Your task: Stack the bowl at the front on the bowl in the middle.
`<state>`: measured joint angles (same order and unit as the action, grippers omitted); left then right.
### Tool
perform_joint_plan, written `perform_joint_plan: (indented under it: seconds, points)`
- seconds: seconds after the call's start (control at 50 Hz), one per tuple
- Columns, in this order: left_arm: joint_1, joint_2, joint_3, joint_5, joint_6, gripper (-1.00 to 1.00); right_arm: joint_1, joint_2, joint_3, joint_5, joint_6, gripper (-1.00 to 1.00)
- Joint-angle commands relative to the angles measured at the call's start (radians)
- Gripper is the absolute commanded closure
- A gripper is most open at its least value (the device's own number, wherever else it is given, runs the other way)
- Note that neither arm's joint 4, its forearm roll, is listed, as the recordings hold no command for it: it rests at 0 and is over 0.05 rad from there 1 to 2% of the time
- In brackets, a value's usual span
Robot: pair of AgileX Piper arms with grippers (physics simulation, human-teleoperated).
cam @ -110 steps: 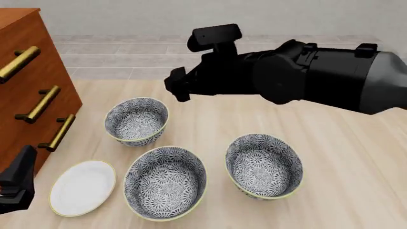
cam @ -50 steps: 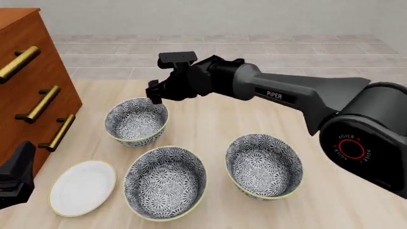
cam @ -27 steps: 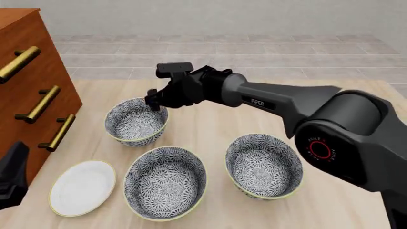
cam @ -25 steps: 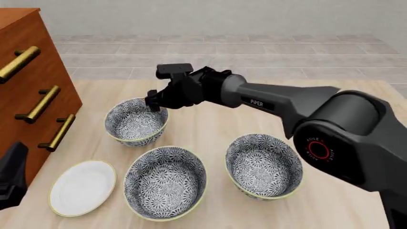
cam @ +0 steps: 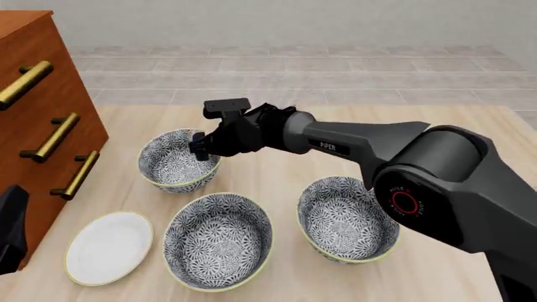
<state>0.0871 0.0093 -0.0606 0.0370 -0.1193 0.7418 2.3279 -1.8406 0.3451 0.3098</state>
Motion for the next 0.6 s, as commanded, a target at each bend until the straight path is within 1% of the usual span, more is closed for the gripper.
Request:
perform_joint_plan:
  seconds: [0.02,0.4,0.6]
  points:
    - [0.002,-0.003,-0.002,0.003,-0.002,-1.0,0.009,0.017,0.014,-0.022,0.01,-1.0]
    - [0.002,0.008,0.005,-0.013,-0.002,-1.0,0.011,0.048,0.029,-0.049,0.02,-1.0]
    - [0.003,-0.002,-0.001,-0.001,-0.003,-1.0,0.021,0.061,0.042,-0.064,0.026,-1.0]
